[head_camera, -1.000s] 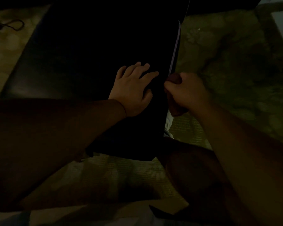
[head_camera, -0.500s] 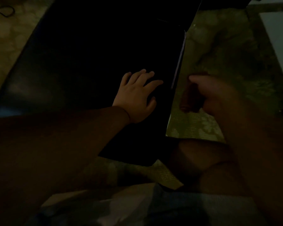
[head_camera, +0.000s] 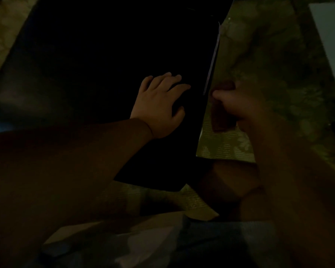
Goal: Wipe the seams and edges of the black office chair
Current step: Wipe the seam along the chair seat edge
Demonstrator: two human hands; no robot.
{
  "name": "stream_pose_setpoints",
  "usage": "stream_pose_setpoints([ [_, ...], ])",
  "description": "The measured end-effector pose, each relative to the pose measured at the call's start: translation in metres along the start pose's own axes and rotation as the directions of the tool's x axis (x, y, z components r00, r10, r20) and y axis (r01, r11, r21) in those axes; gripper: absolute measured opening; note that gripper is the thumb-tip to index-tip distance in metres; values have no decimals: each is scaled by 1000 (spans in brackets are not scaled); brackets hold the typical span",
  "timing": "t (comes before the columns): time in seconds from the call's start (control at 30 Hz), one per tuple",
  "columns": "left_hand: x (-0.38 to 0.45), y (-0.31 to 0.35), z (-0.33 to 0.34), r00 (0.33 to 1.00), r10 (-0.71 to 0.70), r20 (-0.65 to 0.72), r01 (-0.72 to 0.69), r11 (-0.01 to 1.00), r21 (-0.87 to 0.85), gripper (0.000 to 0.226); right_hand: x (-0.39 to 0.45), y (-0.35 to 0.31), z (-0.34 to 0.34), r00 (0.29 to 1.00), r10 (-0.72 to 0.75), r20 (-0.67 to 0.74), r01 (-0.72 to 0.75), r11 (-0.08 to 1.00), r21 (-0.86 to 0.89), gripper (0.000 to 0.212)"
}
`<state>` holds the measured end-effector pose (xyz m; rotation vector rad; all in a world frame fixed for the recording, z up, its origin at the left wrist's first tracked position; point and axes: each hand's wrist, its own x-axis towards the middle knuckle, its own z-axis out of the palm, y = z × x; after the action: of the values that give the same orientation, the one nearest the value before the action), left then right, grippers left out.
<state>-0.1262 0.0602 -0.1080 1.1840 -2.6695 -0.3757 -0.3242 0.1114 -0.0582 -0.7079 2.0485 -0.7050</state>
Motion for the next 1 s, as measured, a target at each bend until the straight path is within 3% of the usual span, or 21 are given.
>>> stream_pose_setpoints([
  [0.1,5,2,0,999,-42,-14,43,999,11,58,8,11,4,996,87,23,-87,996,19,28],
  [0.27,30,3,-3,999,19,-33,-16,997,81,51,12,30,13,990,120,-73,-103,973,205,30],
  [0.37,32,4,2,1000,-5,-23,7,994,106,60,13,27,20,993,109,-43,-94,960,265,22],
  [0.57,34,7,1,997,-54,61,47,993,109,70,10,21,20,1000,24,20,-28,973,230,5],
  [0.8,32,6,1,998,-47,51,40,991,129,70,8,17,18,998,-50,48,39,979,200,6],
  [0.93,31,5,1,998,-37,50,31,992,125,68,11,20,19,999,-46,-29,51,984,172,8],
  [1.0,30,3,2,998,-37,51,30,992,122,68,10,18,19,997,-57,43,46,975,217,8],
])
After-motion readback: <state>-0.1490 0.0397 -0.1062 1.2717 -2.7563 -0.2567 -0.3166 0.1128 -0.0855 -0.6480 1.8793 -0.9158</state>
